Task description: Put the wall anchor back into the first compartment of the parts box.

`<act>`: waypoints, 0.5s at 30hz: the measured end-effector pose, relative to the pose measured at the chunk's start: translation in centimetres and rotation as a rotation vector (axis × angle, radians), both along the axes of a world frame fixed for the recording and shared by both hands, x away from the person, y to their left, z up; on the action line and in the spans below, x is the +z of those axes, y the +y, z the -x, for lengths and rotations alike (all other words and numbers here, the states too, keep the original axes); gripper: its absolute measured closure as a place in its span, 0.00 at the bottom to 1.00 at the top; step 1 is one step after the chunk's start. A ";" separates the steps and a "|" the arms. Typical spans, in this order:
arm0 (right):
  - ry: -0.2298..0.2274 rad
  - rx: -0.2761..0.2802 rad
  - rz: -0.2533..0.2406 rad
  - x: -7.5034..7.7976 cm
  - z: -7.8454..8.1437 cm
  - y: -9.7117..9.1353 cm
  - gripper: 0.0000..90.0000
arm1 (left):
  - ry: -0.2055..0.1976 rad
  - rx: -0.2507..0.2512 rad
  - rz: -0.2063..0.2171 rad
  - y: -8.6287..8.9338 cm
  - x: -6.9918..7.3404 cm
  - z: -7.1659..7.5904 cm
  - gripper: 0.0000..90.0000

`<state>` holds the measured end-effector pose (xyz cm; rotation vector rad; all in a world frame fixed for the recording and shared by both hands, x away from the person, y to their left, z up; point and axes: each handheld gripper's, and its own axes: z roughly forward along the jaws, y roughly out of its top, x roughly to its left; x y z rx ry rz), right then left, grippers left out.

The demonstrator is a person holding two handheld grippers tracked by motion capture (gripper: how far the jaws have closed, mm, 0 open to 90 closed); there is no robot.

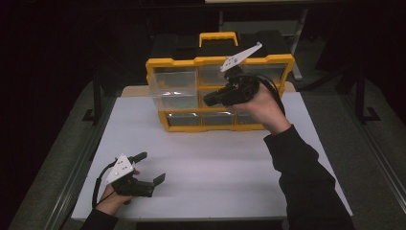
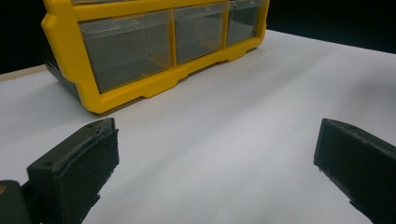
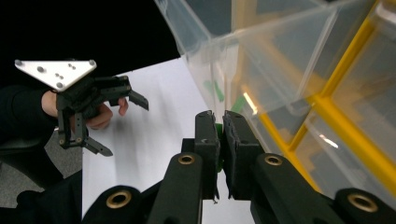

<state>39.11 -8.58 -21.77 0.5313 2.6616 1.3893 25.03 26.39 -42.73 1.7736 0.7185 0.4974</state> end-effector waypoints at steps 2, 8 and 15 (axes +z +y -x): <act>-0.001 -0.002 -0.001 0.6 0.0 0.1 0.93 | 0.000 0.000 -0.002 0.0 0.0 0.0 0.00; -0.023 -0.003 -0.002 2.3 -0.3 0.4 0.93 | 0.004 0.000 -0.004 0.0 0.0 0.0 0.00; -0.042 -0.015 -0.007 3.9 -0.8 0.7 0.93 | 0.002 -0.001 -0.004 0.0 0.0 0.0 0.00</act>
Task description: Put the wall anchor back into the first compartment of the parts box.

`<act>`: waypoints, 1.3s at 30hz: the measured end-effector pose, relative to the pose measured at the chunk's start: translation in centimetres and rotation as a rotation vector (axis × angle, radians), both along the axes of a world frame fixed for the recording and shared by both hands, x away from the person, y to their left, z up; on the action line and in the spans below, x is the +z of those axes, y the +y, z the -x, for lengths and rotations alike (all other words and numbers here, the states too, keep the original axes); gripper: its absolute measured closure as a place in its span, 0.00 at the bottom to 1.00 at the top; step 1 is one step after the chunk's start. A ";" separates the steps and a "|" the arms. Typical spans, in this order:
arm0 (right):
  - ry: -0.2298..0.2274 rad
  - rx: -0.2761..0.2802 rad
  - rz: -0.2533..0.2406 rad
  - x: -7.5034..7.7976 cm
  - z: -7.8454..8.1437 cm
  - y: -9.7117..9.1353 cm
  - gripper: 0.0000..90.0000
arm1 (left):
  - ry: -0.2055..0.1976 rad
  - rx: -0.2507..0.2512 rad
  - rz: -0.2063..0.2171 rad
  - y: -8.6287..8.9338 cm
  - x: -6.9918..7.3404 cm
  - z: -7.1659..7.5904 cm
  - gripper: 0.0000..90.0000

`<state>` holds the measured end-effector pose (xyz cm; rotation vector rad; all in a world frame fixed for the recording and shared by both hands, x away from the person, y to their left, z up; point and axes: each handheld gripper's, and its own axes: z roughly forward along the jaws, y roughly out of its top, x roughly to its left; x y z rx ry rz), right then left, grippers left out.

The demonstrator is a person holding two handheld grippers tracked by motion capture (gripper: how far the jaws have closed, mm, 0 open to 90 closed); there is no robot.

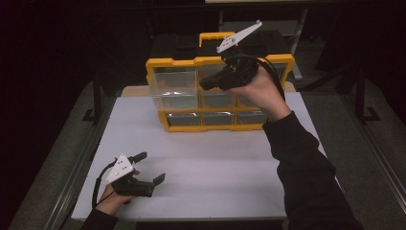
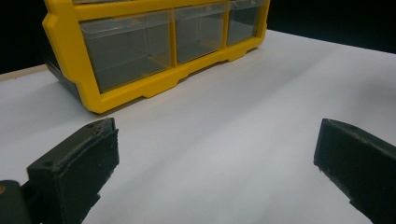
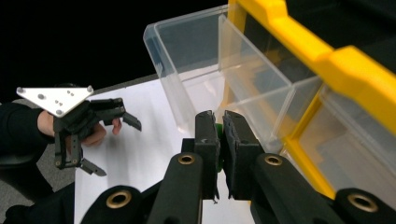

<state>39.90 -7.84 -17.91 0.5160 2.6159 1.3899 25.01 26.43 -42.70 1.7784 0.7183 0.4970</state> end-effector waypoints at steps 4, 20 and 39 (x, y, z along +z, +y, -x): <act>-0.004 0.001 -0.003 0.5 -0.2 0.5 0.93 | -0.003 0.000 -0.001 0.0 0.0 0.0 0.00; 0.010 0.011 0.003 1.5 -1.5 3.5 0.93 | -0.007 0.001 -0.006 0.2 0.1 0.0 0.00; 0.026 0.022 0.086 0.4 -2.5 5.3 0.91 | -0.002 0.002 0.000 0.1 0.1 0.0 0.00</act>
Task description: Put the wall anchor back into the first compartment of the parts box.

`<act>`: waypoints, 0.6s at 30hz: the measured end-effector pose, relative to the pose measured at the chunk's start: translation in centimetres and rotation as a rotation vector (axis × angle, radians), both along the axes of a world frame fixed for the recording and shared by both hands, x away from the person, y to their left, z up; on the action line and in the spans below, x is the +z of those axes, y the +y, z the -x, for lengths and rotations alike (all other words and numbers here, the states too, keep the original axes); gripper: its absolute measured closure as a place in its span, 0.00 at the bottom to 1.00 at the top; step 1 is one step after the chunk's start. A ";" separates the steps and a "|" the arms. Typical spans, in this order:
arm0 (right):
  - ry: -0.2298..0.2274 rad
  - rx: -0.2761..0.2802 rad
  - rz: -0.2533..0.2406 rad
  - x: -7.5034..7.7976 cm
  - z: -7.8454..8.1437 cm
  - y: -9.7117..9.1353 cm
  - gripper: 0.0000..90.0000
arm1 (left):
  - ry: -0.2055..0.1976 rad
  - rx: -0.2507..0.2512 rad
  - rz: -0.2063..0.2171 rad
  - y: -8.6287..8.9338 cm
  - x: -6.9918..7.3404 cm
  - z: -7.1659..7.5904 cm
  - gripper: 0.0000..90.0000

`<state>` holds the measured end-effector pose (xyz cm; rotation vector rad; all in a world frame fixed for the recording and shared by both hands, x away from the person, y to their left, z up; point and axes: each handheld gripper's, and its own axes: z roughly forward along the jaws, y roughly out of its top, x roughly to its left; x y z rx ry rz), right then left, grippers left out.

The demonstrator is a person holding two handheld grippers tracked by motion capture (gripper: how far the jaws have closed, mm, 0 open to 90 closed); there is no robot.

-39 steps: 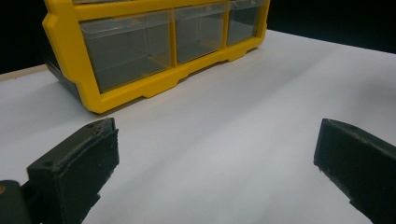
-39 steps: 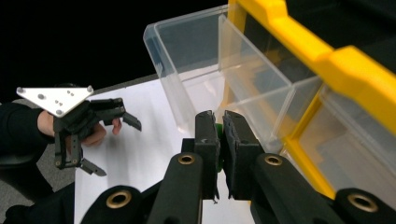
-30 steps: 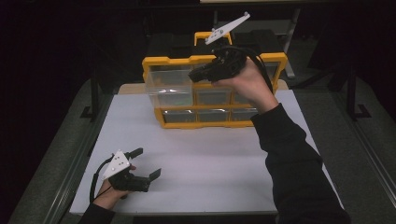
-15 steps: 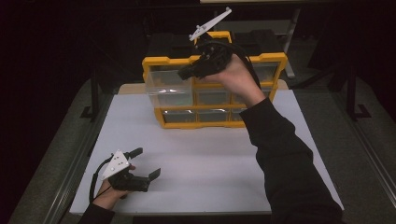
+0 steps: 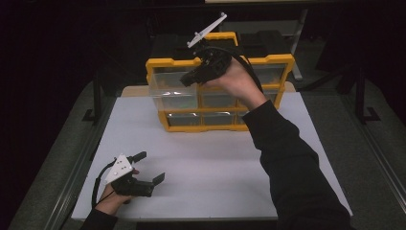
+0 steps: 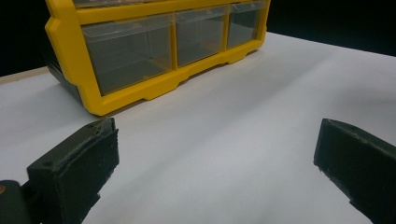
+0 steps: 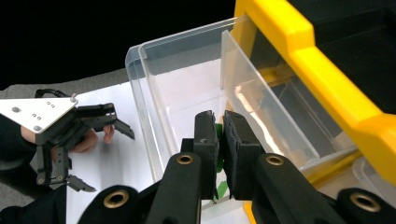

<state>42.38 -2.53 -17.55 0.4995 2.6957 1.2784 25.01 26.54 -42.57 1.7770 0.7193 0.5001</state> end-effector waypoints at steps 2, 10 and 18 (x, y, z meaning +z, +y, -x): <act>-0.017 -0.008 -0.010 0.1 0.0 -0.2 0.88 | 0.000 0.000 0.000 0.0 0.0 0.0 0.00; -0.019 -0.008 -0.039 0.7 0.5 -0.8 0.99 | -0.007 -0.003 -0.008 0.0 0.0 0.0 0.00; -0.003 0.047 -0.083 1.0 1.6 -0.8 0.99 | -0.014 -0.001 0.004 -0.1 -0.1 -0.1 0.00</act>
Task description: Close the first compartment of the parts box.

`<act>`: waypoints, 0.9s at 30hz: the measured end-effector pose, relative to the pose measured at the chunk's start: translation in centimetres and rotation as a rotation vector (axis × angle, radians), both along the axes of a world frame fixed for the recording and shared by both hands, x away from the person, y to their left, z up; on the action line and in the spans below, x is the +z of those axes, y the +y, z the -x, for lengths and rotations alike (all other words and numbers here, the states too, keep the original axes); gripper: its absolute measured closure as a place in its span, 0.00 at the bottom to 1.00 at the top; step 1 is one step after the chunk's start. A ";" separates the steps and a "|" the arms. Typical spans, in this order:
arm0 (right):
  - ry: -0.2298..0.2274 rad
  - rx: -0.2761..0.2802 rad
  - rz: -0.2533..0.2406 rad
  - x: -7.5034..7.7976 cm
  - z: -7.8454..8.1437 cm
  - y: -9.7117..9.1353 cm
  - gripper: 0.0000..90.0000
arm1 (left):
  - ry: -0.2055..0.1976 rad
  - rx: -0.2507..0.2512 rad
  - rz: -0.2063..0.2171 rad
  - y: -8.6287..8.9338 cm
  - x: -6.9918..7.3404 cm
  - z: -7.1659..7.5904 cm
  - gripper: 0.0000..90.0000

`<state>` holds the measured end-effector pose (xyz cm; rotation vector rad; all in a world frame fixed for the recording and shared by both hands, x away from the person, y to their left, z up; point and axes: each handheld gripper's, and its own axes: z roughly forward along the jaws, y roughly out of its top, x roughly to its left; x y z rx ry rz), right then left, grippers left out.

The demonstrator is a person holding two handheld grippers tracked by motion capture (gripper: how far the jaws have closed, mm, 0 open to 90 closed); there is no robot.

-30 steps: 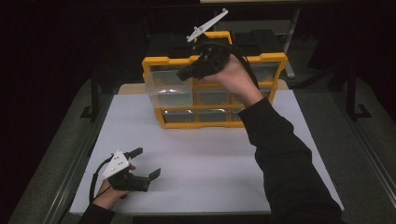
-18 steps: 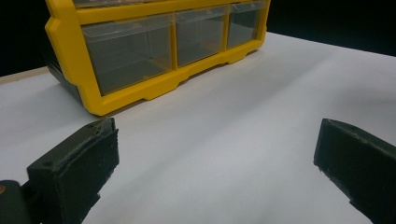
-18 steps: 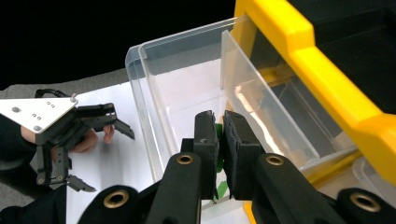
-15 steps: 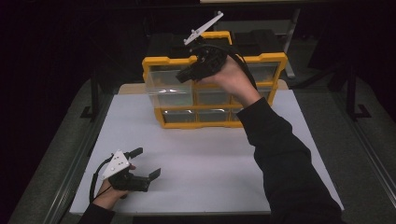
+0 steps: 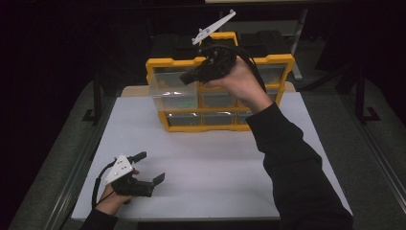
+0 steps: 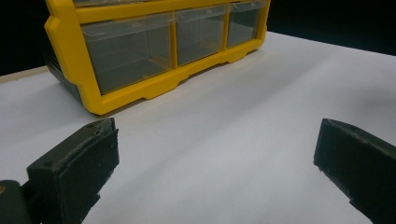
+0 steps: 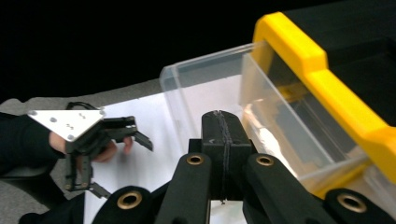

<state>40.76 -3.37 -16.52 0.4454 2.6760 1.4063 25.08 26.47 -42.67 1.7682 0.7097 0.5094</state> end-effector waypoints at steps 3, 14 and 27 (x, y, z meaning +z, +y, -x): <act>0.010 0.021 -0.007 -0.1 0.5 0.3 0.99 | 0.007 -0.001 -0.003 0.1 0.0 0.0 0.00; 0.013 0.067 0.014 -1.7 1.7 1.6 0.99 | 0.001 -0.005 -0.003 0.0 0.1 -0.1 0.00; -0.008 0.053 0.042 -2.3 1.4 2.3 0.99 | 0.004 -0.005 -0.004 0.0 0.1 -0.1 0.00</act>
